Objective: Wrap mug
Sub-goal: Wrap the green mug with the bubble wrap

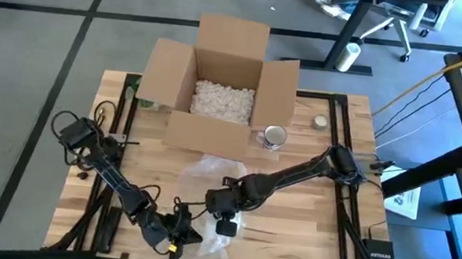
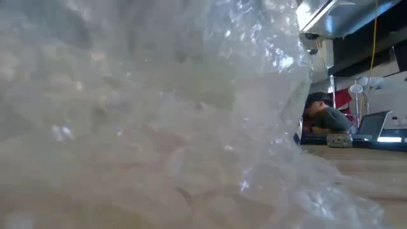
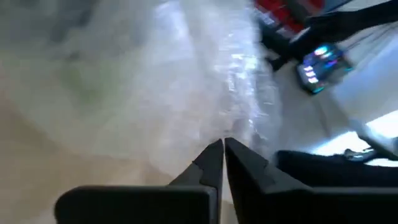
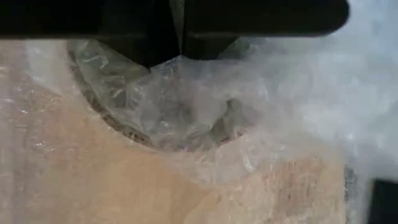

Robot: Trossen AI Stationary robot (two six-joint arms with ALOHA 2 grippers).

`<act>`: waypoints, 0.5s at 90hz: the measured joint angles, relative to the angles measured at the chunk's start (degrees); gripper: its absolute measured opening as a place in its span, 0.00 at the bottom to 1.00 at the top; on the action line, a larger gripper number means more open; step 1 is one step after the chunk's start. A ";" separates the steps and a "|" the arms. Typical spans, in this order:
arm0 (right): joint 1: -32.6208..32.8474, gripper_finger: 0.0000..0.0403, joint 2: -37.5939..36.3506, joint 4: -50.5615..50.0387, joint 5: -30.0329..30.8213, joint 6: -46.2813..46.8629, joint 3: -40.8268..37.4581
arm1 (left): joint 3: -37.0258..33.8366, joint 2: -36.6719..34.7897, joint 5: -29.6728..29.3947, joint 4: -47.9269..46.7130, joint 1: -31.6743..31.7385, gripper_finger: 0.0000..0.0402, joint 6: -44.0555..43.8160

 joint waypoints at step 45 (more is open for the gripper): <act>0.17 0.00 0.17 2.71 -1.94 0.02 0.07 | 1.25 0.02 -0.30 3.53 6.11 0.00 9.13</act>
